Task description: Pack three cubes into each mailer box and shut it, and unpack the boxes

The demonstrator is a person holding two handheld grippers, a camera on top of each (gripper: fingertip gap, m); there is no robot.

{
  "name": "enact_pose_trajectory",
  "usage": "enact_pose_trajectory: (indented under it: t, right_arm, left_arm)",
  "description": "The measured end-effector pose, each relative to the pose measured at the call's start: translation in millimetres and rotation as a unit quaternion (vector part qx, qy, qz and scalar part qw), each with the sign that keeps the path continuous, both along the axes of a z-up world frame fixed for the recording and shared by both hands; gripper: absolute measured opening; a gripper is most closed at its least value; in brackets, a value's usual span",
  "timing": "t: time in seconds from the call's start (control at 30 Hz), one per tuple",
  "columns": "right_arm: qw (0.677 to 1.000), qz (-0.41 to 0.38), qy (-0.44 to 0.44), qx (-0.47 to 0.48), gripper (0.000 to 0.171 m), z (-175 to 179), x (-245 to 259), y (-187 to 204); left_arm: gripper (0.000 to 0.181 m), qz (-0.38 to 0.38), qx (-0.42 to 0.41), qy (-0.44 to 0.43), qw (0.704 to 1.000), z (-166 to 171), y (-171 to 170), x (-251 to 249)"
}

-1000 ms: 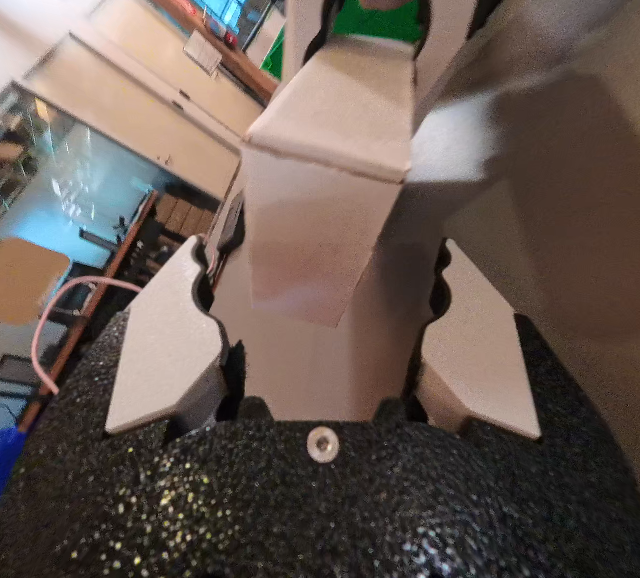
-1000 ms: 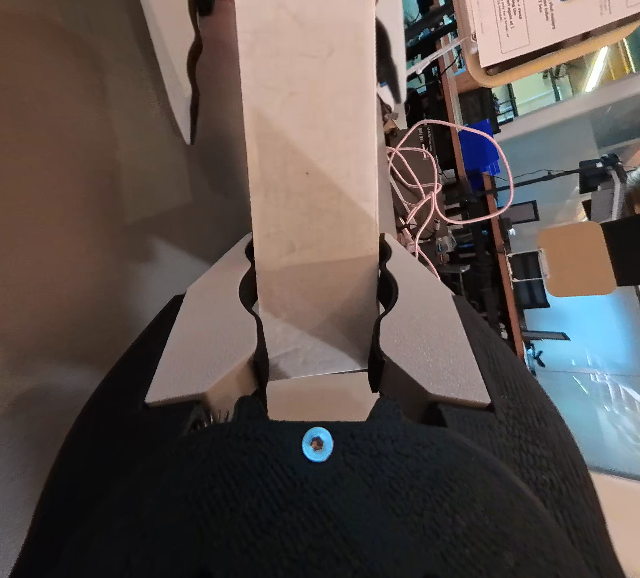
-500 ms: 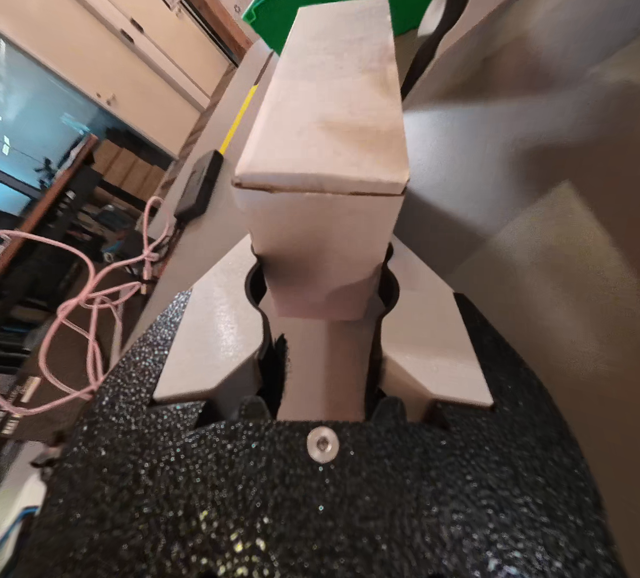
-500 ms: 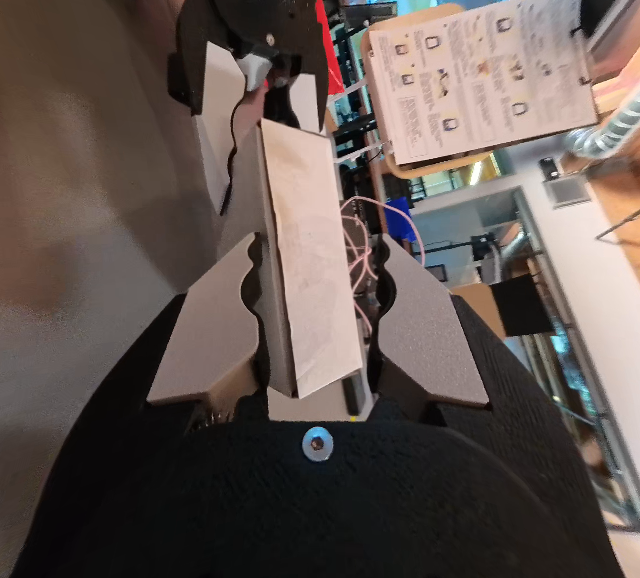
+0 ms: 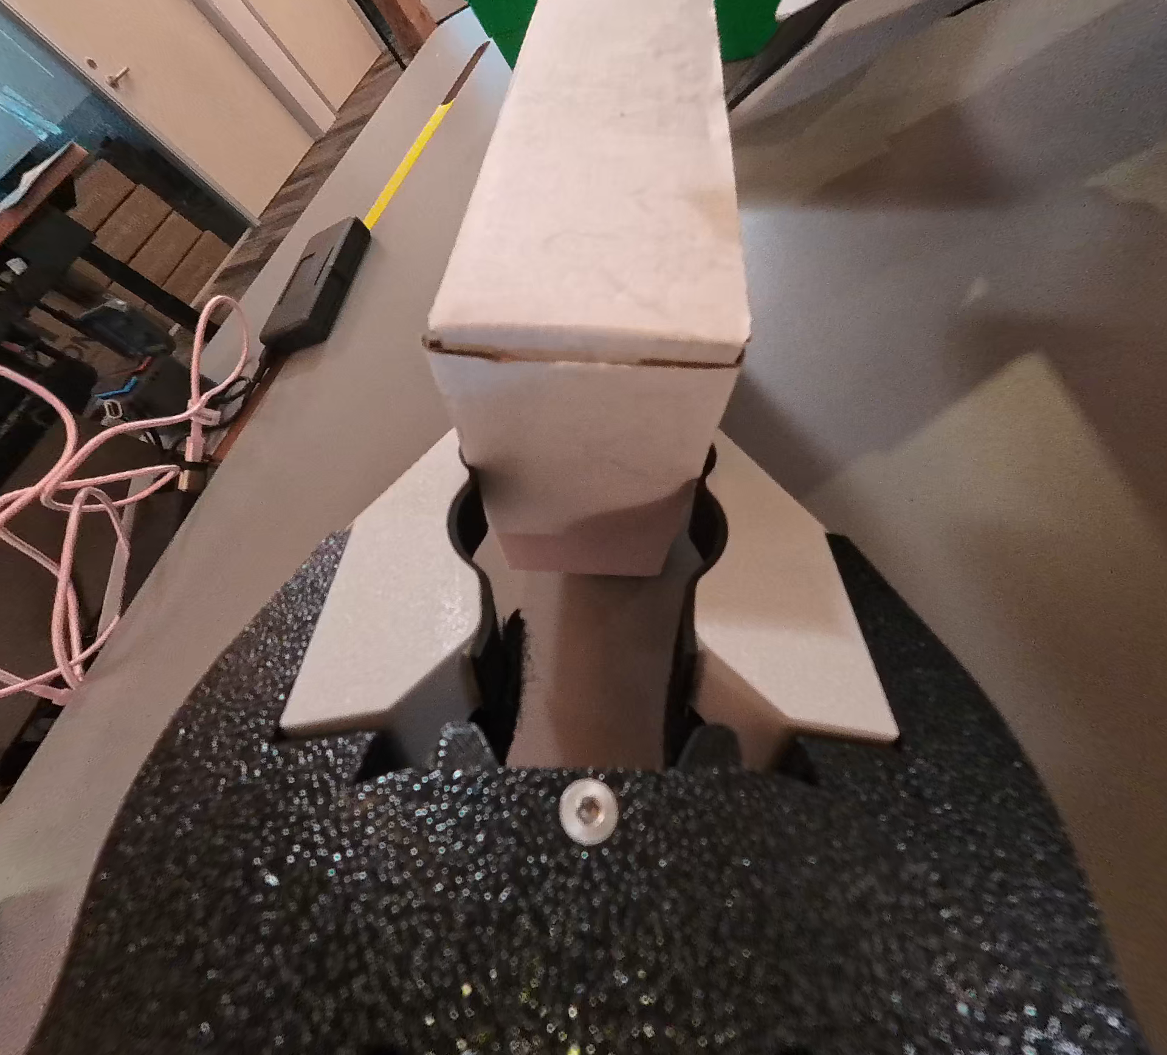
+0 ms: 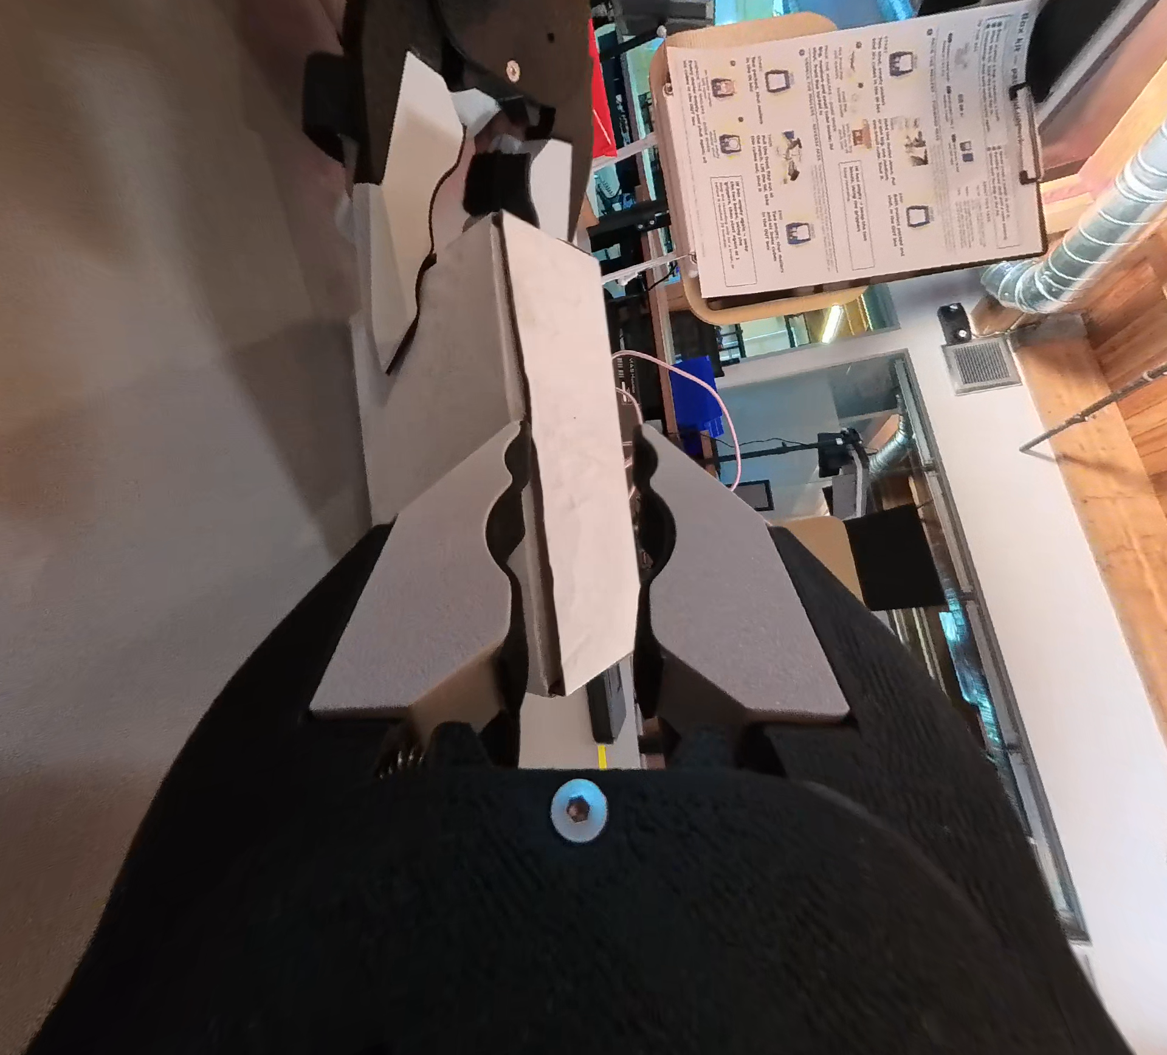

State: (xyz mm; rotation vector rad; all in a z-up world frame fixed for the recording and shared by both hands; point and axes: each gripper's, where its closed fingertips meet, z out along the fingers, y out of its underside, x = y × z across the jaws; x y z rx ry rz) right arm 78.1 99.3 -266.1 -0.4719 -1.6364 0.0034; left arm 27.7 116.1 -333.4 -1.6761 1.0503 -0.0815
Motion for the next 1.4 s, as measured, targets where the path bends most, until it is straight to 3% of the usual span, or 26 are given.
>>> enact_pose_trajectory:
  t: [0.27,0.57,0.63,0.77,0.87,0.93,1.03,1.17,1.2,1.27,1.33,1.37,1.4]
  right_arm:
    - [0.999,-0.03,0.019,0.039,0.043,13,4,5]
    - [0.995,-0.049,0.042,0.082,0.03,19,1,6]
    - [0.988,-0.06,0.091,0.11,0.016,38,4,6]
    - [0.994,-0.045,0.062,0.077,0.013,30,5,5]
    - [0.994,-0.072,0.017,0.082,0.015,13,3,17]
    - [0.995,-0.073,-0.005,0.07,0.0,3,2,18]
    - [0.996,-0.089,0.014,0.005,0.001,9,-1,21]
    - [0.991,-0.124,0.053,0.026,0.0,20,-2,29]
    - [0.988,-0.139,0.064,0.029,0.0,23,-1,34]
    - [0.982,-0.164,0.087,0.033,0.0,29,5,44]
    - [0.977,-0.18,0.108,0.031,0.0,36,10,51]
    - [0.975,-0.186,0.113,0.035,0.0,38,12,53]
    - [0.974,-0.189,0.115,0.039,0.0,38,13,54]
  left_arm:
    - [0.062,0.0,0.011,0.026,1.0,8,-3,3]
    - [0.062,0.01,0.032,0.055,0.998,9,-1,-5]
    - [0.062,0.001,0.054,0.083,0.995,9,-2,-6]
    - [0.063,0.005,0.065,0.102,0.993,9,-1,-5]
    - [0.062,-0.016,0.118,0.16,0.98,11,-5,-1]
    - [0.062,-0.02,0.138,0.185,0.973,11,-6,1]
    - [0.063,-0.009,0.142,0.158,0.977,14,-4,1]
    - [0.066,0.035,0.192,0.134,0.972,30,3,-4]
    - [0.07,0.043,0.193,0.108,0.974,35,4,-5]
    - [0.096,0.045,0.157,0.037,0.986,38,5,-6]
    - [0.145,0.042,0.089,-0.063,0.993,39,6,-2]
    - [0.16,0.044,0.05,-0.119,0.991,40,8,-1]
    - [0.16,0.046,0.022,-0.18,0.982,44,9,1]
